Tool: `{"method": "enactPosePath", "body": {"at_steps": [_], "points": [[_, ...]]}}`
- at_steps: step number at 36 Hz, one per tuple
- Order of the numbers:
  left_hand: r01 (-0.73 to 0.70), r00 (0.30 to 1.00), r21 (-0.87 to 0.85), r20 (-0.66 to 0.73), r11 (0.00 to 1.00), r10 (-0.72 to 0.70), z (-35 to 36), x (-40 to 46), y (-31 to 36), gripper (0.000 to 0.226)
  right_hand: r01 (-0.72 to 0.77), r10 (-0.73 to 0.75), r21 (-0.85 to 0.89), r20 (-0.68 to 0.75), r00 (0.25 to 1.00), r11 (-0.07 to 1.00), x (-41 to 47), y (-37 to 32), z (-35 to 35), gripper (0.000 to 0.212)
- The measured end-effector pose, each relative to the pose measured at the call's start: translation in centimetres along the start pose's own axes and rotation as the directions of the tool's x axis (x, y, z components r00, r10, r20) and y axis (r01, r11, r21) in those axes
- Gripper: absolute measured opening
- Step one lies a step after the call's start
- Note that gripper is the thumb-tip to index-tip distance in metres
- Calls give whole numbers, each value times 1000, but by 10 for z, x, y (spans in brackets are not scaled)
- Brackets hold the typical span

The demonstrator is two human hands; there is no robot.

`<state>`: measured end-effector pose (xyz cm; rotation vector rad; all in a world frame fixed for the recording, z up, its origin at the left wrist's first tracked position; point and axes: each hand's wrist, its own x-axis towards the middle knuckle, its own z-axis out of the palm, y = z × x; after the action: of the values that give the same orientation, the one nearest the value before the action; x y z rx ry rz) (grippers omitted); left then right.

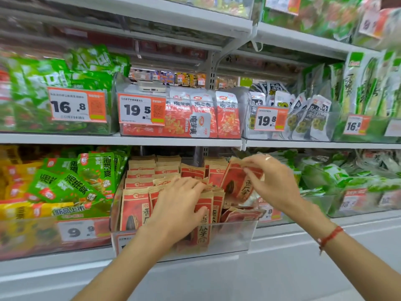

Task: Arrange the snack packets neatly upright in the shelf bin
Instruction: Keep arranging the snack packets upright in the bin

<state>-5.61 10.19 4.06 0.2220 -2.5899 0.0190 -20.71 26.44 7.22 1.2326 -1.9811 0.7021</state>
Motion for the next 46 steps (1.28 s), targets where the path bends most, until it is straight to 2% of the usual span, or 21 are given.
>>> {"method": "enactPosePath", "body": {"at_steps": [4, 8, 10, 12, 14, 16, 18, 22, 25, 28, 30, 31, 33, 36, 38, 40, 43, 44, 46], "points": [[42, 998, -82, -51, 996, -46, -22, -23, -4, 33, 114, -94, 64, -248, 964, 991, -8, -19, -38, 13], [80, 995, -198, -48, 977, -91, -44, -50, 3, 34, 180, -115, 136, -387, 915, 974, -16, -43, -71, 15], [97, 991, -302, -55, 948, -119, -51, -61, 8, 36, 175, -75, 228, -391, 917, 958, -19, -61, -77, 9], [126, 983, -519, -53, 846, -178, -54, -70, 13, 42, 135, -29, 368, -281, 959, 920, -22, -79, -73, 5], [147, 962, -765, -37, 627, -270, -52, -77, 15, 50, 45, 1, 504, -91, 996, 862, -24, -93, -59, 5], [172, 939, -874, 7, 454, -343, -47, -84, 17, 45, -19, -9, 546, 48, 999, 838, -26, -103, -39, 8], [214, 926, -887, 51, 409, -374, -38, -93, 13, 33, -93, -1, 580, 159, 987, 810, -30, -108, -19, 6], [300, 921, -837, 129, 458, -369, -17, -109, -7, 28, -268, 40, 667, 337, 941, 695, -44, -108, 6, 5], [318, 914, -843, 150, 434, -378, -9, -113, -15, 30, -417, 100, 736, 435, 895, 533, -55, -107, 13, 10], [336, 881, -882, 171, 329, -440, -4, -116, -16, 25, -558, 125, 731, 559, 820, 392, -62, -106, 21, 28], [361, 837, -910, 220, 205, -501, -4, -118, -15, 15, -630, 110, 683, 641, 759, 370, -65, -107, 26, 33], [370, 821, -911, 228, 183, -523, -3, -119, -15, 12, -653, 113, 666, 664, 739, 360, -65, -108, 28, 30], [387, 812, -890, 206, 240, -546, -1, -123, -17, 15, -670, 132, 661, 672, 729, 337, -67, -110, 31, 23], [421, 793, -828, 138, 370, -594, 2, -127, -20, 28, -630, 206, 684, 601, 772, 367, -70, -114, 36, 12], [455, 784, -785, 130, 420, -608, 1, -129, -17, 45, -587, 286, 697, 513, 809, 412, -70, -115, 38, 6], [477, 801, -750, 156, 459, -577, -1, -130, -10, 67, -557, 343, 721, 444, 828, 412, -70, -116, 39, 3], [500, 833, -675, 204, 543, -514, -2, -131, 2, 85, -506, 359, 749, 373, 856, 428, -71, -121, 34, 7], [500, 840, -663, 216, 557, -498, -1, -131, 5, 85, -488, 344, 752, 361, 867, 443, -72, -123, 32, 8], [508, 837, -683, 248, 525, -488, 3, -131, 8, 83, -468, 308, 756, 358, 881, 458, -74, -128, 28, 10]]}}
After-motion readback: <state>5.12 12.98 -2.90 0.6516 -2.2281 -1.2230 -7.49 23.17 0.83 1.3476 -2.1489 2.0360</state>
